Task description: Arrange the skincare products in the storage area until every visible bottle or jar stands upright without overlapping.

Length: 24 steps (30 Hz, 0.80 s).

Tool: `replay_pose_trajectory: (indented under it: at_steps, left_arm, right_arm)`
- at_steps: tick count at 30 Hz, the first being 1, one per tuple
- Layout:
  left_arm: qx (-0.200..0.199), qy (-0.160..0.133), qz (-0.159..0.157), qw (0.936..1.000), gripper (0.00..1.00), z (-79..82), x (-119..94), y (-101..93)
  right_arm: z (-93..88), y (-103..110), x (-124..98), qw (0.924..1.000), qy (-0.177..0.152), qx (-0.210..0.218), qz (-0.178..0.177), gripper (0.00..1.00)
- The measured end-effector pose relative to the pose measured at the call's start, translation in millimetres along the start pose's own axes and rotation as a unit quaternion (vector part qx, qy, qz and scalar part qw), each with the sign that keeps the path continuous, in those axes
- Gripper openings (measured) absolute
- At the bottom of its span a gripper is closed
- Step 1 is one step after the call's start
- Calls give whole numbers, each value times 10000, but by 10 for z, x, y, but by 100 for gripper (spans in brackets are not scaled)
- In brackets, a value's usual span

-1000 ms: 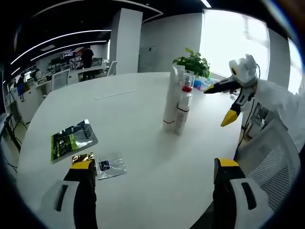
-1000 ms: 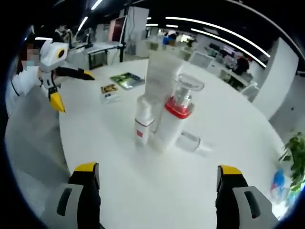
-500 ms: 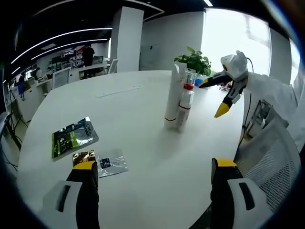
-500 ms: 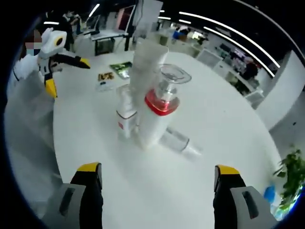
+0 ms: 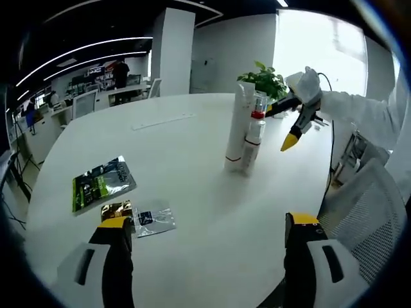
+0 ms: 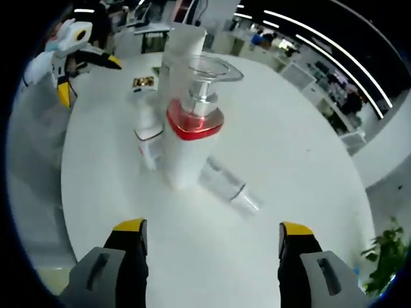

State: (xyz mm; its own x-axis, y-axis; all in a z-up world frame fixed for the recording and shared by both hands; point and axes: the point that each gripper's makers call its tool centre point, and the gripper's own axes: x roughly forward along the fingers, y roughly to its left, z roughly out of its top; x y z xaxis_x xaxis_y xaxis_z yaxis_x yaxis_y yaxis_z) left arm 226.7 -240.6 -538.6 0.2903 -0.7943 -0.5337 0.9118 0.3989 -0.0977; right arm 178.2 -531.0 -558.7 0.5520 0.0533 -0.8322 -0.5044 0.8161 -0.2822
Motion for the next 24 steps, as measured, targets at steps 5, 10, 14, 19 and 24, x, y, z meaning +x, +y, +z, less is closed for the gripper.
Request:
replay_pose_trajectory:
  at_steps: [5,10,14,19,24]
  left_arm:
    - [21,25,4,10000,93,-12,6,-9]
    - [20,65,9,10000,93,-27,11,-4]
    - [-26,56,31,10000,93,-24,4,13]
    - [-70,59,45,9999,92,-34,3,29]
    - [-90,88,58,9999,92,-55,10,45]
  right_arm:
    - [-2,-50,115,9989,71,-423,204,81]
    - [7,-109,178,9965,141,-701,422,81]
    - [-15,-112,211,9944,251,-782,671,85]
    - [-10,-189,280,9928,279,-876,775,84]
    - [-10,-238,371,9900,350,-1067,859,81]
